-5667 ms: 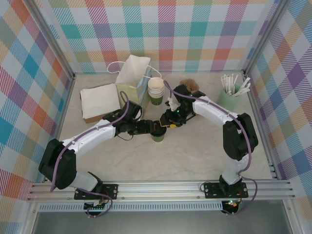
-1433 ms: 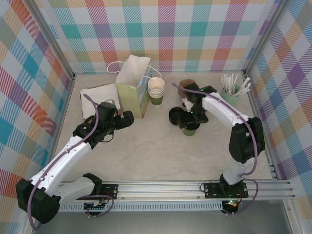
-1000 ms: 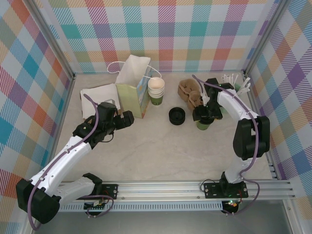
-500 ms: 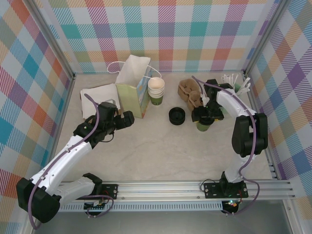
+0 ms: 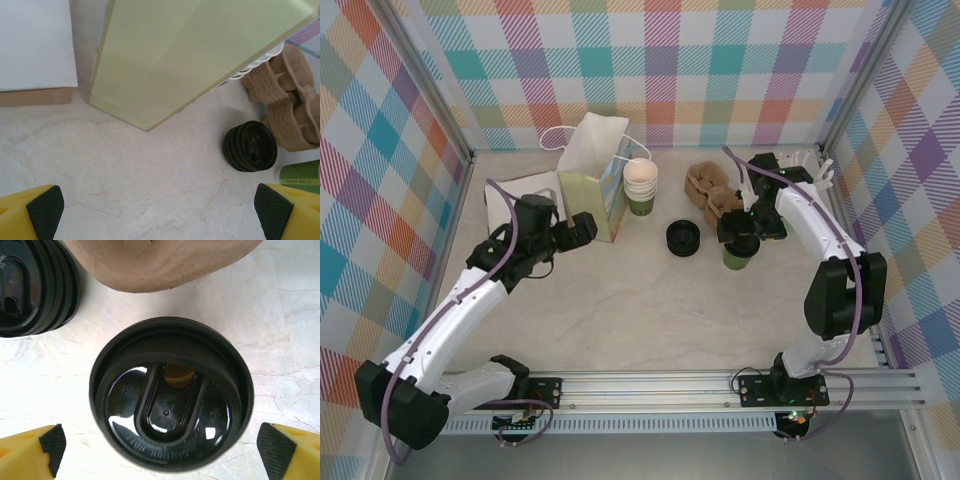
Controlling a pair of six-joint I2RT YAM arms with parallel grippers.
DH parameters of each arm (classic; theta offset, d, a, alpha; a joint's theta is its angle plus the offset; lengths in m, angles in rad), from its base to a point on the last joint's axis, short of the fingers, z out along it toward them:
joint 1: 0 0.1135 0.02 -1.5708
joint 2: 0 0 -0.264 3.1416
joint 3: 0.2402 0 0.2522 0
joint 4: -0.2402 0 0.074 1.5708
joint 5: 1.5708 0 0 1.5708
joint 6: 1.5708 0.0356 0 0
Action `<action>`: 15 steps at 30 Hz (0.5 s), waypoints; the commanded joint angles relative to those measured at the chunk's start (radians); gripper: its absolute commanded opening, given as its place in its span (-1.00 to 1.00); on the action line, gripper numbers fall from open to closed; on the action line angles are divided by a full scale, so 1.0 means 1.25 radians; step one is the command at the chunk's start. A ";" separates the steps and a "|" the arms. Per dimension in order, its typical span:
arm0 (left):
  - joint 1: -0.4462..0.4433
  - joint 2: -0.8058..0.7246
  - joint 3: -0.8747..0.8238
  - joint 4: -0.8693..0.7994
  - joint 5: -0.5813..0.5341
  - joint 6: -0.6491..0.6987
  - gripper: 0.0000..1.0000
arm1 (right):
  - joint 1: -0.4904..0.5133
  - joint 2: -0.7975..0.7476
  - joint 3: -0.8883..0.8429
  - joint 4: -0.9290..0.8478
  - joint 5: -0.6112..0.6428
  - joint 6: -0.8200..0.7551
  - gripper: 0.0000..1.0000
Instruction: Pack the takeout coffee
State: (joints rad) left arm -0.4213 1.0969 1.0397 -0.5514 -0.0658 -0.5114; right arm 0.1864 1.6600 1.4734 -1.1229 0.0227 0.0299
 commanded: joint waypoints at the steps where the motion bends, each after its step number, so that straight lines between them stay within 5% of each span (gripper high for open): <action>1: 0.043 0.016 0.074 -0.011 0.051 0.006 1.00 | -0.002 -0.045 0.053 -0.052 0.000 0.013 0.99; 15: 0.202 0.205 0.444 -0.159 0.196 0.188 0.95 | -0.002 -0.163 0.146 0.067 -0.053 0.032 0.99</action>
State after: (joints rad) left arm -0.2073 1.3079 1.5246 -0.6884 0.1070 -0.3729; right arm 0.1864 1.4956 1.6436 -1.1133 0.0078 0.0517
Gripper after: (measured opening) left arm 0.980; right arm 0.996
